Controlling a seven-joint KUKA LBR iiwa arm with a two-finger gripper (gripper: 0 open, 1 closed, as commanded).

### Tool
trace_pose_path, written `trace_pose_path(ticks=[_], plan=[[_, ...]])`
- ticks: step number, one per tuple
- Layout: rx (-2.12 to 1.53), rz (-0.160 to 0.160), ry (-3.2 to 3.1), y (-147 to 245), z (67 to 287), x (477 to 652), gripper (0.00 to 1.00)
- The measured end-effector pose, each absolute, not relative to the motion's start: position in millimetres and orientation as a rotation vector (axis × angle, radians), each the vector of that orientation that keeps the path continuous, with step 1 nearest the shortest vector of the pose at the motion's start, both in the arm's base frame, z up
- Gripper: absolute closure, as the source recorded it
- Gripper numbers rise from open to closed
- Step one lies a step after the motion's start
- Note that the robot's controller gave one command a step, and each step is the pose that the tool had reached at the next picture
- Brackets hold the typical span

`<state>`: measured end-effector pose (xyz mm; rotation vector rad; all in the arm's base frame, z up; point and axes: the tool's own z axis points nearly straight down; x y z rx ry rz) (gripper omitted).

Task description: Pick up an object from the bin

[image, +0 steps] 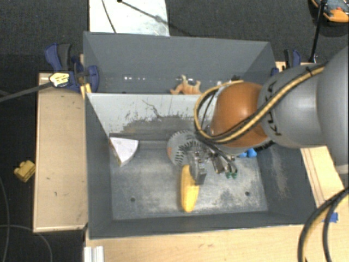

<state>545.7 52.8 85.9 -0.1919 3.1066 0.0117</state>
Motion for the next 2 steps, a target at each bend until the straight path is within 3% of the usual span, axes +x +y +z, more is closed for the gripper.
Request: trace_pose_path(ticks=[1, 2], plan=[[-0.085, 0.004, 3.137, 23.0, 121.8, 541.1, 1.0], [-0.05, 0.004, 3.138, 83.8, 140.0, 577.0, 0.0]])
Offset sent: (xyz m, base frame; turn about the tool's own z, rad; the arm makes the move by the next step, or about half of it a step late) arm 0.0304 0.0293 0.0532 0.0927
